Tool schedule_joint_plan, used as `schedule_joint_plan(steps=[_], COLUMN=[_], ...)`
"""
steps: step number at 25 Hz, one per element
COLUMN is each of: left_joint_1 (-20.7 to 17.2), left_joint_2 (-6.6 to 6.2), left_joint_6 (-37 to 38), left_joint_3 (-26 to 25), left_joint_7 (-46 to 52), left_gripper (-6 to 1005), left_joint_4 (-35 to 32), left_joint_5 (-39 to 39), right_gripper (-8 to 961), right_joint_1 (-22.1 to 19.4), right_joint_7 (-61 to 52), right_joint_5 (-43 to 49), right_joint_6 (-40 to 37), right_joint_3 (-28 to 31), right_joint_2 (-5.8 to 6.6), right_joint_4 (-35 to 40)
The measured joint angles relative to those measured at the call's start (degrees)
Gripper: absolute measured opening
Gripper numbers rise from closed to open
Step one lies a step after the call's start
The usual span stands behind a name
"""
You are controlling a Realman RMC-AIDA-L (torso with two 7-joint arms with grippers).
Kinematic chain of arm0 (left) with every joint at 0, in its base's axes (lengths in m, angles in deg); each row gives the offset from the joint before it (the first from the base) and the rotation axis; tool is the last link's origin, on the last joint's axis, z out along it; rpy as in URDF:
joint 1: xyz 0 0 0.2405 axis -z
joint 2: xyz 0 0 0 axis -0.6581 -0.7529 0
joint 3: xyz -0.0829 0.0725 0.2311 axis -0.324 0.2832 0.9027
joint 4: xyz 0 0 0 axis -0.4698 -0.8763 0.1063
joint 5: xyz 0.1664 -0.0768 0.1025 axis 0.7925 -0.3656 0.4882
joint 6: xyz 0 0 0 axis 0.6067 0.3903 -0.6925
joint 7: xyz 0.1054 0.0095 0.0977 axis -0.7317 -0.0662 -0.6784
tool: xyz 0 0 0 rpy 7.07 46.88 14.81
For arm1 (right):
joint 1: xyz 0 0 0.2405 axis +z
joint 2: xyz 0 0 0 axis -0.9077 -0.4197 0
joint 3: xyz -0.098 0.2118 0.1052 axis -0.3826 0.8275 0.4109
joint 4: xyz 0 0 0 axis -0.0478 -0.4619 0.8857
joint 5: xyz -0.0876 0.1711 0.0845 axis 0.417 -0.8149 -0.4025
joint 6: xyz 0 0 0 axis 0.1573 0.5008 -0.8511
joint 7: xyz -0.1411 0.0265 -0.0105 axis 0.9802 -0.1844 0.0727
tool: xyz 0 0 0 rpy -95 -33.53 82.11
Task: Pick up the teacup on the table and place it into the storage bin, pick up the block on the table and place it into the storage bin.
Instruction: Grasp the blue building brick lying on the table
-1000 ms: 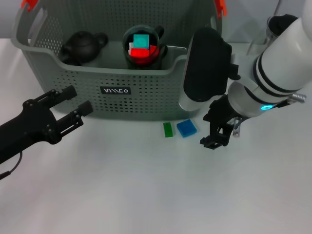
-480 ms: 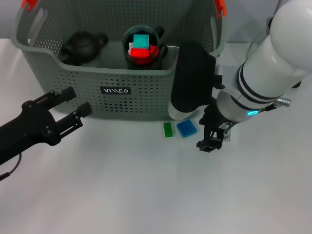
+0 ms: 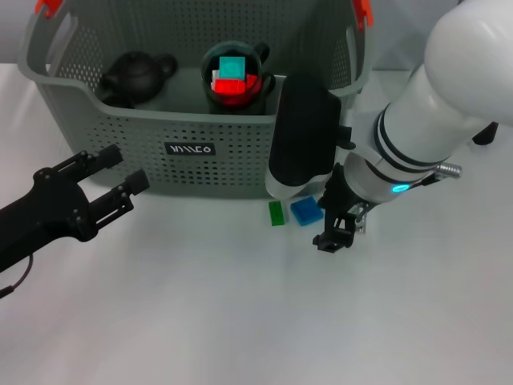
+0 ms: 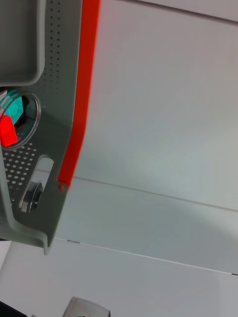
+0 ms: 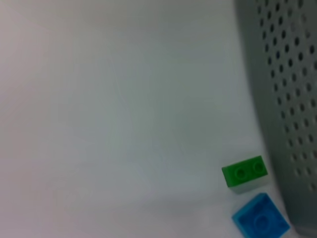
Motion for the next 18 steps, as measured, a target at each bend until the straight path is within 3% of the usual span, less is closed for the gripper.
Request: schedule_joint_plan(steps=[18], left_joint_1=[-0.2], left_joint_2=[0.0], left_joint_6=[-0.6], left_joint_3=[-0.1], left_joint_7=[-0.1], left_gripper=[628], left_joint_4=[0.1], left_joint_5=[0.0], right_gripper=[577], right_joint_1=[1.8], right_joint_7=[-1.0], right_joint_5=[-3.6], right_joint_6=[7.5], right_joint_3=[-3.8], right_joint_2=[-0.06], right_joint_4=[-7.3])
